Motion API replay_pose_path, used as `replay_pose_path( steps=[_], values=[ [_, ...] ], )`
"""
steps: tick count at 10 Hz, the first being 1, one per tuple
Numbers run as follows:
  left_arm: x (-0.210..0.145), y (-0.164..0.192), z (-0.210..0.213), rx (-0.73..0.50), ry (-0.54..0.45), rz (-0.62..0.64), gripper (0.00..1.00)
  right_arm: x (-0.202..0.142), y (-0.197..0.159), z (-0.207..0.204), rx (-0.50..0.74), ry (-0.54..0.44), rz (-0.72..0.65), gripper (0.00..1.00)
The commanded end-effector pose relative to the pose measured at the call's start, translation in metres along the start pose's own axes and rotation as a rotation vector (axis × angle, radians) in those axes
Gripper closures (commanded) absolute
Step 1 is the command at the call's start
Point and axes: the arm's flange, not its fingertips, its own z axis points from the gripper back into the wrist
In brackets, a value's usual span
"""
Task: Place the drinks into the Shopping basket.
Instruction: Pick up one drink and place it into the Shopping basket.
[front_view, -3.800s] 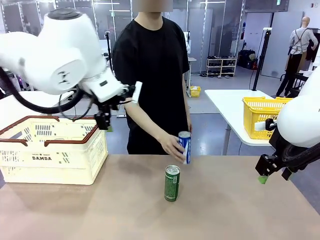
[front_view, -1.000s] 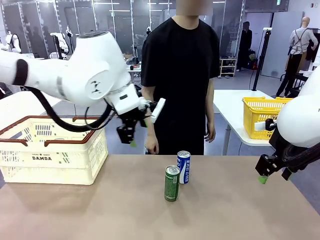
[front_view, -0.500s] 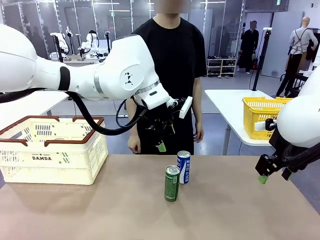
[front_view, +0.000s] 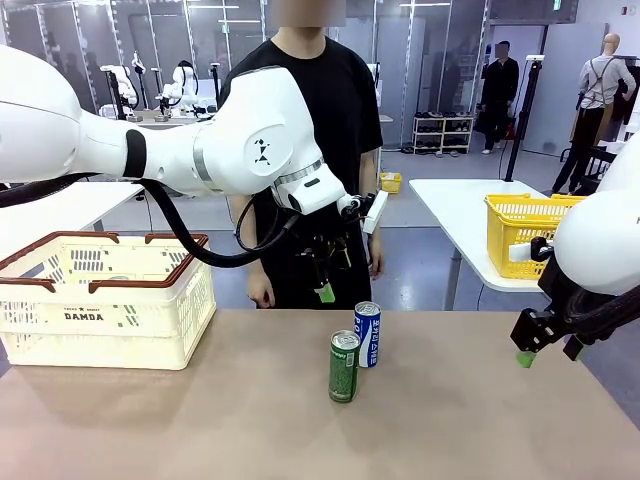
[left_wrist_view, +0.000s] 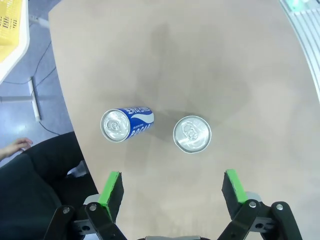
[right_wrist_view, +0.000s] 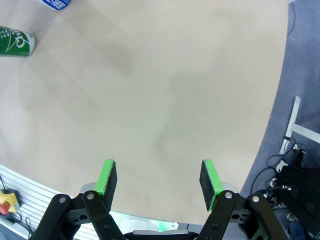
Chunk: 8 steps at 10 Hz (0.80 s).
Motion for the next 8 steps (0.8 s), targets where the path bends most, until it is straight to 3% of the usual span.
replay_pose_path(
  steps=[1,5,8],
  values=[
    [-0.002,-0.004,0.0,0.013,-0.003,-0.016,0.0,-0.001,-0.001,0.001,0.0,-0.001,0.0,0.16],
    [0.007,0.003,-0.008,-0.036,-0.02,0.0,0.0,-0.001,-0.001,0.001,0.0,-0.001,0.0,0.16],
    [0.014,-0.004,-0.029,-0.024,-0.026,0.193,0.0,-0.001,-0.001,0.001,0.0,-0.001,0.0,0.16]
  ],
)
